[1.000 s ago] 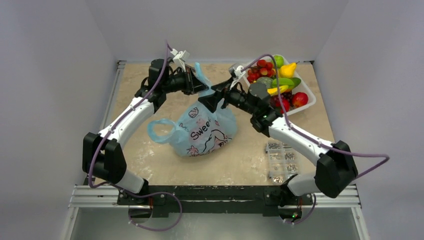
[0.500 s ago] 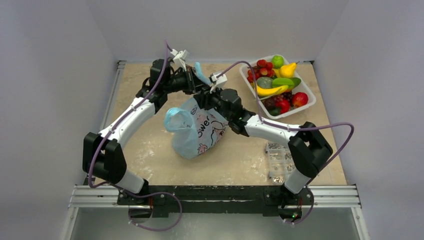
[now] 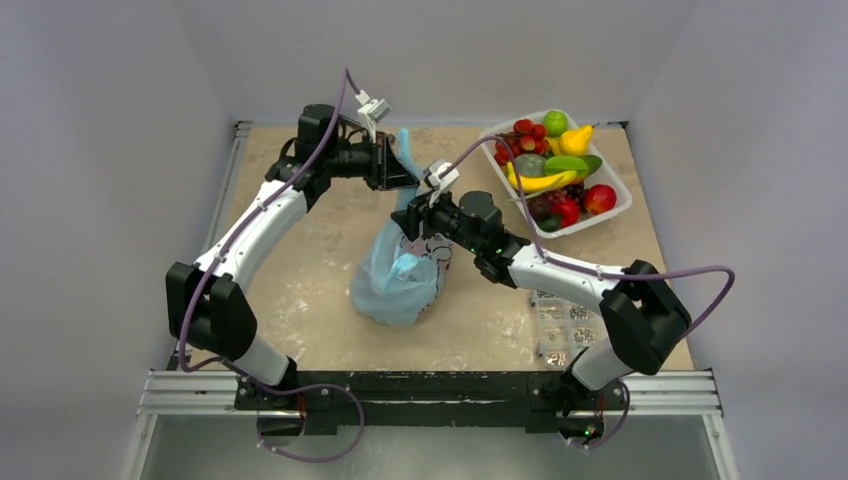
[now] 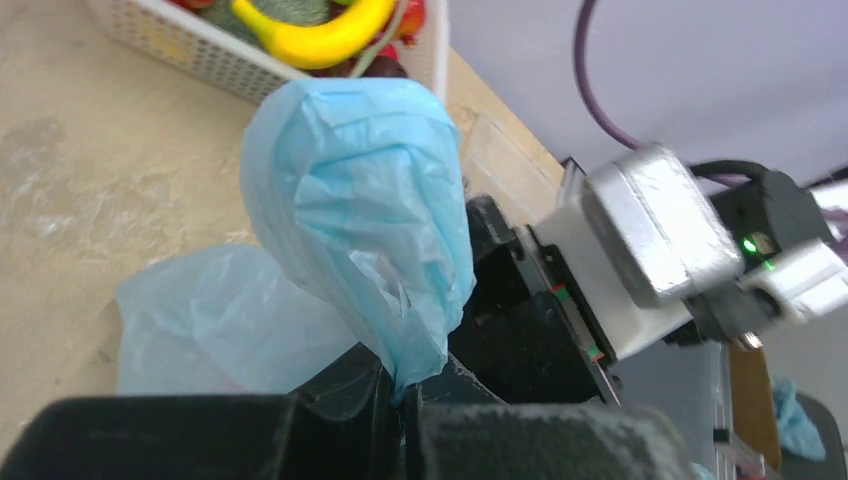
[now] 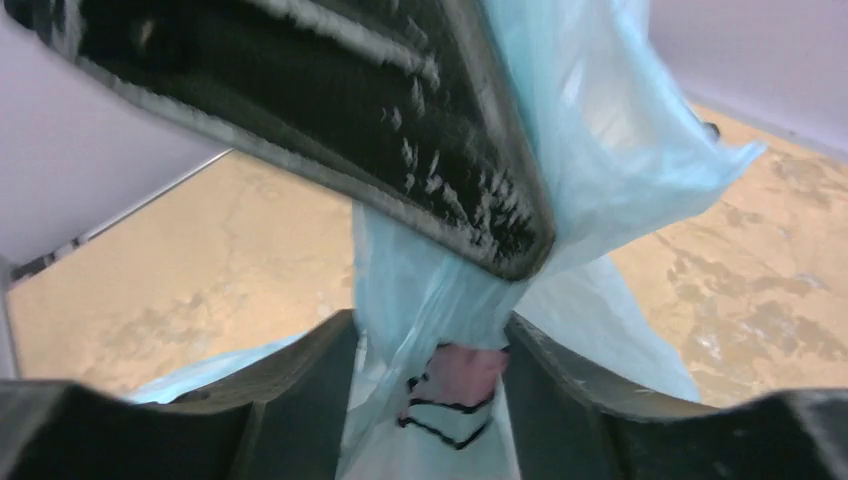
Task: Place the fake fruits into the plastic bag and tie a complex knot
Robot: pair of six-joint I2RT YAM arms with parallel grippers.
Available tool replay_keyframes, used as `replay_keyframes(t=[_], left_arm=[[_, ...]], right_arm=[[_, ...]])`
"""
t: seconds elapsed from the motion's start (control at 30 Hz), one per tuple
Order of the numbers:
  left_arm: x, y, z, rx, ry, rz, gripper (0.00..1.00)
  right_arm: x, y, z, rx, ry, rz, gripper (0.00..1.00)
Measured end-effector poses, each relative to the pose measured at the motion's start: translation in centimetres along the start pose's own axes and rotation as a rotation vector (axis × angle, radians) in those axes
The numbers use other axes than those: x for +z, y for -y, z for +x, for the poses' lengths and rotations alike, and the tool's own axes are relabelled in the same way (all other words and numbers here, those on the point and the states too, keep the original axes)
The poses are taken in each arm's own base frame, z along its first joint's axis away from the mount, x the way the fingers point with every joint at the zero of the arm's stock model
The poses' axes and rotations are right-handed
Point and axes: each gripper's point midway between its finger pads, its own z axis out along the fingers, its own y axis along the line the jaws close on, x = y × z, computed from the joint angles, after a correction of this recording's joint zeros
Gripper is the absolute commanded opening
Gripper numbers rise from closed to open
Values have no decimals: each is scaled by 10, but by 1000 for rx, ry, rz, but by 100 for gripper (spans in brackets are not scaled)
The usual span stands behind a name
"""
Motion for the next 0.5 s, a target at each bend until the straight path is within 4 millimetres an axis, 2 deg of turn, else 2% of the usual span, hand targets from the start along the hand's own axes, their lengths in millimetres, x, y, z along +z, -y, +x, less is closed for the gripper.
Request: replay_keyframes(t=[0.13,0.23,0.4,0.5], left_arm=[[-7,28,-15,127,-51,152,0],[-10,43,-22,211,-83,249,0],[-19,60,-15,275,-120,364,0],[-23,66,-11,286,-138,410,0]], right_arm=[[-17,-7,-11,-41,-27,-90,78],[-34,1,-26,-76,-29,-139,82],[-64,25,-49,-153,-25,-174,93],[-72,15,-53,-205,-38,-255,97]])
